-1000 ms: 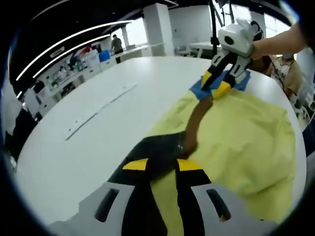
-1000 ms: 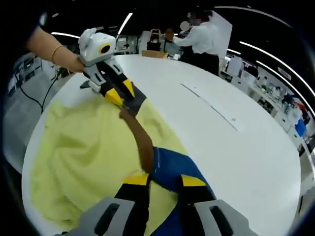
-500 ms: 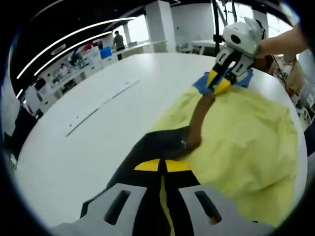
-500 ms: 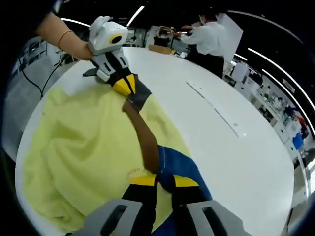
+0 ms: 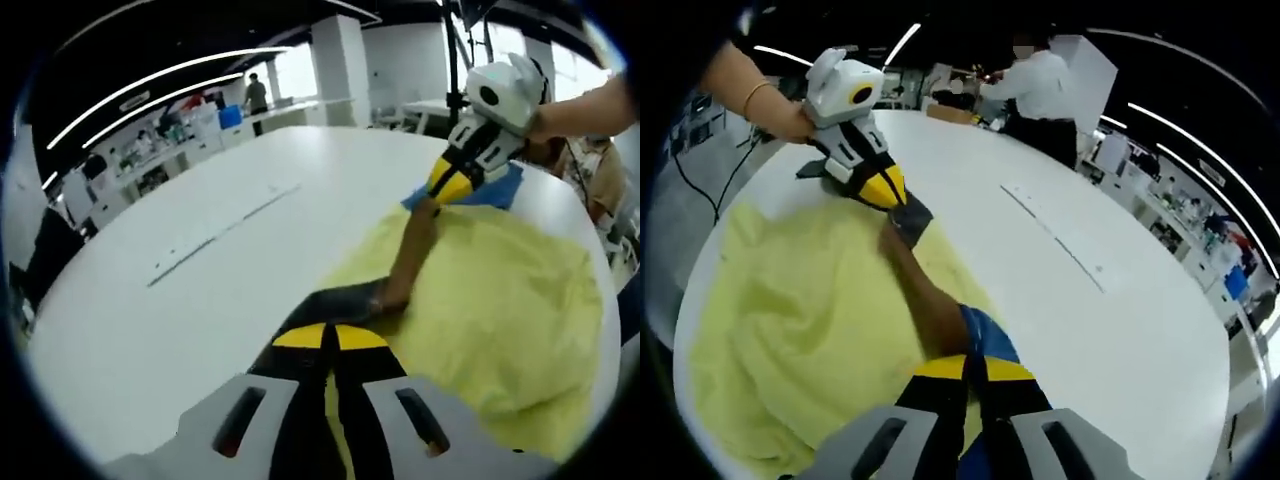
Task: Fold the garment on the visible template until the final outline fits inside the template.
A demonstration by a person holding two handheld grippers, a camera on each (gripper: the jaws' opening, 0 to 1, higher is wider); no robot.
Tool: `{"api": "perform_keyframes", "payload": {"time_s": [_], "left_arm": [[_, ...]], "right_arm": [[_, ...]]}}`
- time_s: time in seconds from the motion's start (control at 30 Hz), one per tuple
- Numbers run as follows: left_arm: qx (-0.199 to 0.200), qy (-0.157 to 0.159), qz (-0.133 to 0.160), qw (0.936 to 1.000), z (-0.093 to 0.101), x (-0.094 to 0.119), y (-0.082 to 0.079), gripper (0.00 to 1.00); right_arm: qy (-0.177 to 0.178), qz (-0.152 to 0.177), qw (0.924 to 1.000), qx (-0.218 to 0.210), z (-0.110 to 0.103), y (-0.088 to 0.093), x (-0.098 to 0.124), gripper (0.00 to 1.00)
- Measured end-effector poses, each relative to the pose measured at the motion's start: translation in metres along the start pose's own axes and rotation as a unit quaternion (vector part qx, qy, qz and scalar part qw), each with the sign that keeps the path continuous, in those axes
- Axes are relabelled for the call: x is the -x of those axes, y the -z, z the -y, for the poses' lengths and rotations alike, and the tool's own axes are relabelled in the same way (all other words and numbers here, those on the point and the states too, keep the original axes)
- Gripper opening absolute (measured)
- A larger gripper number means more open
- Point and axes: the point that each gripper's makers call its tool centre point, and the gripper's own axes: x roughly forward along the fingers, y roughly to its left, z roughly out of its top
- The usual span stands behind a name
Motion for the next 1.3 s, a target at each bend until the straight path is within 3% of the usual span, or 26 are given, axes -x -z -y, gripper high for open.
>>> {"api": "perform_keyframes", "payload": {"time_s": [0.17,0.27,0.47,0.53,0.63,0.77,0.83,0.93,1.0,1.07,1.2,1.3], "left_arm": [[0.03,-0.028,0.027,0.9988,-0.014,-0.003,-0.015,0.0],[0.071,-0.048,0.046,0.9953,-0.024,-0.008,-0.022,0.0],[0.087,-0.071,0.053,0.9922,-0.037,-0.019,-0.024,0.0],[0.094,-0.076,0.053,0.9913,-0.042,-0.022,-0.022,0.0],[0.091,-0.087,0.044,0.9911,-0.048,-0.028,-0.016,0.0],[0.075,-0.101,0.037,0.9913,-0.053,-0.028,-0.015,0.02],[0.096,-0.104,0.041,0.989,-0.057,-0.028,-0.015,0.08],[0.091,-0.117,0.041,0.9881,-0.063,-0.024,-0.014,0.18],[0.091,-0.119,0.042,0.9878,-0.064,-0.022,-0.015,0.27],[0.097,-0.117,0.045,0.9873,-0.066,-0.019,-0.015,0.34],[0.114,-0.106,0.054,0.9863,-0.063,-0.013,-0.017,0.46],[0.11,-0.097,0.055,0.9877,-0.058,-0.008,-0.017,0.55]], "right_arm": [[0.026,0.009,0.9995,-0.015,0.012,-0.01,-0.001,0.0],[0.049,0.01,0.9983,-0.031,0.02,-0.013,-0.005,0.0],[0.076,0.01,0.9946,-0.07,0.035,-0.016,-0.015,0.0],[0.089,0.005,0.9905,-0.104,0.043,-0.012,-0.02,0.0],[0.089,0.016,0.9848,-0.148,0.049,-0.014,-0.026,0.0],[0.073,0.001,0.9855,-0.153,0.051,-0.011,-0.034,0.0],[0.072,0.002,0.9847,-0.158,0.053,-0.012,-0.035,0.01],[0.065,0.018,0.9777,-0.198,0.054,-0.018,-0.036,0.12],[0.062,0.027,0.9737,-0.217,0.055,-0.022,-0.035,0.31],[0.058,0.031,0.9725,-0.224,0.053,-0.023,-0.034,0.42],[0.03,0.032,0.9642,-0.261,0.043,-0.025,-0.031,0.51],[0.022,0.029,0.9623,-0.27,0.038,-0.026,-0.027,0.62]]}}
